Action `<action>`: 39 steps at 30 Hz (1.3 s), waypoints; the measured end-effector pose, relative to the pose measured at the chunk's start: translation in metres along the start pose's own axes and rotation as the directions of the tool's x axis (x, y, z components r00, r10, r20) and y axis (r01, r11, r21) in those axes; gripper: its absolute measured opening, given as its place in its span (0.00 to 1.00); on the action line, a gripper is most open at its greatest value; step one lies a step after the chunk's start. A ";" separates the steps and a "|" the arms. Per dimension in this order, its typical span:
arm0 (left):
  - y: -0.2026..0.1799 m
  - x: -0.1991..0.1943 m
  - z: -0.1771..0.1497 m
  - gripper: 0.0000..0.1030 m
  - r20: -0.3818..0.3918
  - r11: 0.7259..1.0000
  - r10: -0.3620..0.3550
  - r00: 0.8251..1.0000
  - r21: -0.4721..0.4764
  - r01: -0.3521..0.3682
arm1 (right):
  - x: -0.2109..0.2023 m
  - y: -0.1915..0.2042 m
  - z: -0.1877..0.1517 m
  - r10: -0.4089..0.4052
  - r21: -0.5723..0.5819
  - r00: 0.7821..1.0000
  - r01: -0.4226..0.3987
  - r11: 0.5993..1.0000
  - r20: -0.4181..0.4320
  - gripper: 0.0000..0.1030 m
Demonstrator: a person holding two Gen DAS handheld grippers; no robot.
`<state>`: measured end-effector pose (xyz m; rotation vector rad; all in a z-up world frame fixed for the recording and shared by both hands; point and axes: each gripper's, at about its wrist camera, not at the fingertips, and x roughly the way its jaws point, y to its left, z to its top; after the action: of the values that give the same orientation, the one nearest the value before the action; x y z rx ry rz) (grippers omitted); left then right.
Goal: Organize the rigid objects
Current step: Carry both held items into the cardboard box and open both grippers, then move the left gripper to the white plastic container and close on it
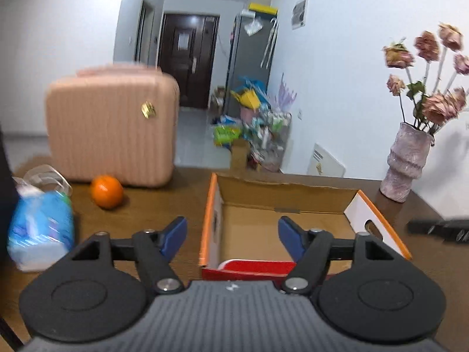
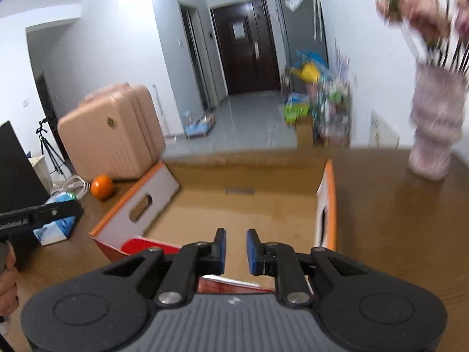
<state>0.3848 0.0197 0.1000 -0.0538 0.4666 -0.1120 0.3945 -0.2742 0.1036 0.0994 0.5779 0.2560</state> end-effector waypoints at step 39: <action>-0.060 -0.215 -0.221 1.00 0.157 0.978 -0.045 0.986 0.210 0.011 | -0.224 0.091 -0.266 -0.117 -0.042 0.945 0.136 0.990 0.305 0.98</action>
<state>0.0885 -0.0203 0.0033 0.1359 0.2901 -0.1828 0.0479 -0.2406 0.0148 0.0388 0.2697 0.1292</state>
